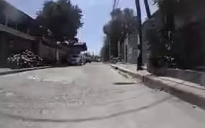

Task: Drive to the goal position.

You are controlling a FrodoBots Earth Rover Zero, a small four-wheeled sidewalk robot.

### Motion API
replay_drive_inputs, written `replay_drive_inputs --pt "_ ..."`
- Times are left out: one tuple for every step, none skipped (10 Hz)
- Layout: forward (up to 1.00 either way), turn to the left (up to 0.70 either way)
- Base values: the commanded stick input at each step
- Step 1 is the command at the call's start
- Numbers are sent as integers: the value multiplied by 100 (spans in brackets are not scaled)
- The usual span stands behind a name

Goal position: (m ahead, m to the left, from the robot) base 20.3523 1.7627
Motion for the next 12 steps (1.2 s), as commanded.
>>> replay_drive_inputs --pt "100 1" --pt "100 1" --pt "100 1" --pt "100 1" --pt "100 1" --pt "100 1" --pt "100 1" --pt "100 1" --pt "100 1" --pt "100 1" --pt "100 1" --pt "100 1"
